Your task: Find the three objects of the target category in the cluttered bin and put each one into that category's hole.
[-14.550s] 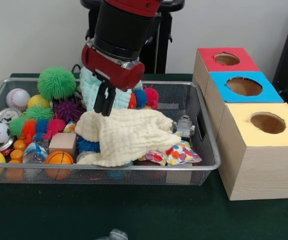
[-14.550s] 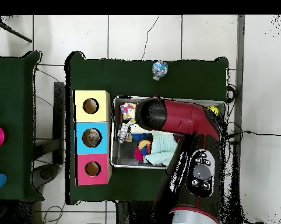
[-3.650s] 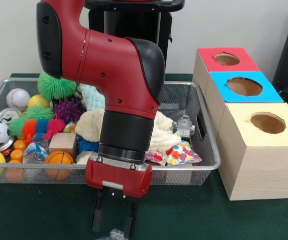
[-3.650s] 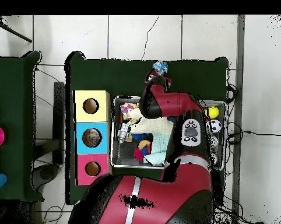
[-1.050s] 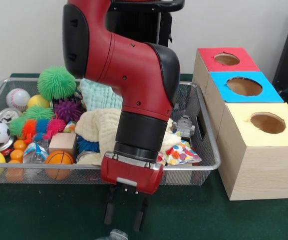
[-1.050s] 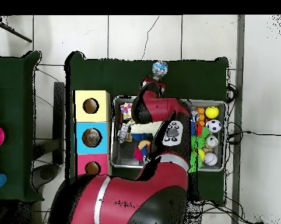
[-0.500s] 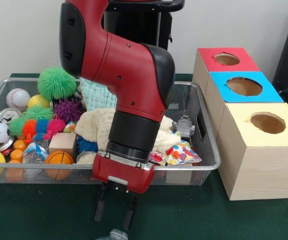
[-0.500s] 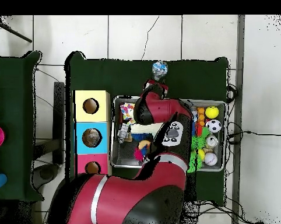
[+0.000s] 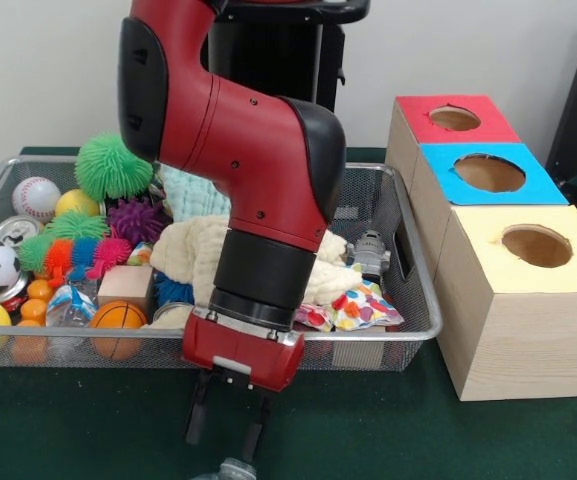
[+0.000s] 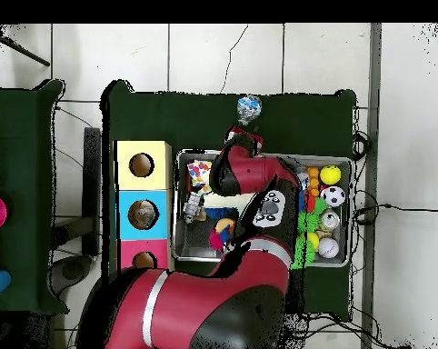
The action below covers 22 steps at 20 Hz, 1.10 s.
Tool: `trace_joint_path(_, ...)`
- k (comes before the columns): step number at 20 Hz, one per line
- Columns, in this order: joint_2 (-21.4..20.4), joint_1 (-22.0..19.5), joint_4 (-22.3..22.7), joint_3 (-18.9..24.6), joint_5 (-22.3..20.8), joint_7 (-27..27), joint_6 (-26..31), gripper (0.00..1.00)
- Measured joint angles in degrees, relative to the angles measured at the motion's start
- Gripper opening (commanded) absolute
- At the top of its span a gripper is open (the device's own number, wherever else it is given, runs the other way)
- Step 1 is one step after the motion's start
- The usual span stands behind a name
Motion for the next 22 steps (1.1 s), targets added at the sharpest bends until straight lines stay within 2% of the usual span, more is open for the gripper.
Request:
trace_joint_path(5,-0.2,-0.4,0.0,0.6,0.0,0.0,-0.2,1.0)
trace_joint_path(22,-2.8,-6.7,0.0,9.2,-1.2,0.0,-0.2,1.0)
